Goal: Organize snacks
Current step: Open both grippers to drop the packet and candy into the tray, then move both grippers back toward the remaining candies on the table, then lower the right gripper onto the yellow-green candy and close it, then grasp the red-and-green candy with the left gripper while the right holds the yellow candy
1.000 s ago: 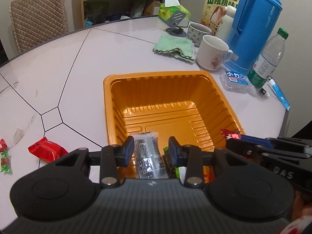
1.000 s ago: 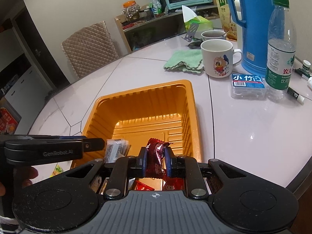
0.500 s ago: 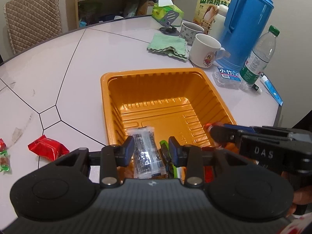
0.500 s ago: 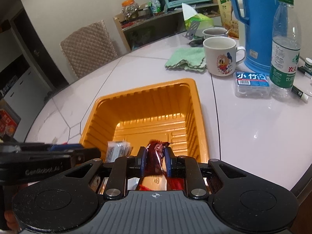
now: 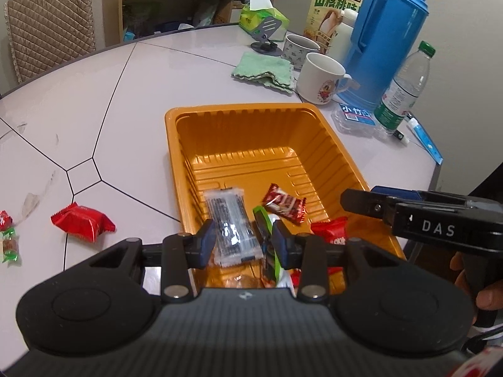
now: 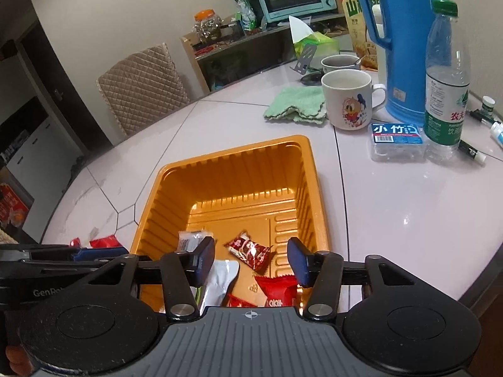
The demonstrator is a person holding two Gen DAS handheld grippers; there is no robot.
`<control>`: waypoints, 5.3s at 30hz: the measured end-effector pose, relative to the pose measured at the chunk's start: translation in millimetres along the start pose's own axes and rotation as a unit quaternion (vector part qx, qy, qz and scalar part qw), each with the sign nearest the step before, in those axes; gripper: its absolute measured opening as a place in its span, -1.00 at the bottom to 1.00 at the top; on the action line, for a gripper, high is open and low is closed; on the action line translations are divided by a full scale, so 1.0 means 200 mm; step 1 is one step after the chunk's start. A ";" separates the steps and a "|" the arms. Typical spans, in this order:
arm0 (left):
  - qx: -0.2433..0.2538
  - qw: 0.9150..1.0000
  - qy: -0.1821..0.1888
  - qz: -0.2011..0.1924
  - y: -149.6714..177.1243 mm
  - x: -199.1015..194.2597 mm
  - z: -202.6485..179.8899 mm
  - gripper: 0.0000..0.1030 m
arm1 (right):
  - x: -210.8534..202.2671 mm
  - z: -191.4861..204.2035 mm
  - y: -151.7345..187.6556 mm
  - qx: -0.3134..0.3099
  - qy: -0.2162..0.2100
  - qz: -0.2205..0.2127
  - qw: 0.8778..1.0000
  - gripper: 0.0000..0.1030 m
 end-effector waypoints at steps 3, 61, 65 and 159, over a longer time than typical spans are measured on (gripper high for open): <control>0.002 1.000 0.001 0.000 0.02 -0.03 0.00 -0.23 | -0.03 0.00 0.03 0.002 0.001 0.008 1.000 0.13; -0.107 0.990 -0.095 -0.003 0.58 -0.69 0.63 0.35 | -0.10 0.86 0.51 -0.131 -0.079 0.099 0.983 0.60; -0.114 0.988 -0.100 -0.003 0.59 -0.71 0.70 0.35 | -0.05 0.93 0.52 -0.136 -0.085 0.100 0.982 0.60; -0.074 0.991 -0.112 -0.015 0.20 -0.20 1.46 0.04 | 0.69 1.32 0.23 -0.150 -0.050 0.056 0.986 -0.59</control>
Point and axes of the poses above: each gripper's, at about its wrist camera, not at the fingertips, and x roughly the way its jaws point, z to its left, y to its underside, the point moved 8 cm from there along x, roughly the way its jaws point, and after that the axes turned 2 degrees about x, right-handed, at the moved point
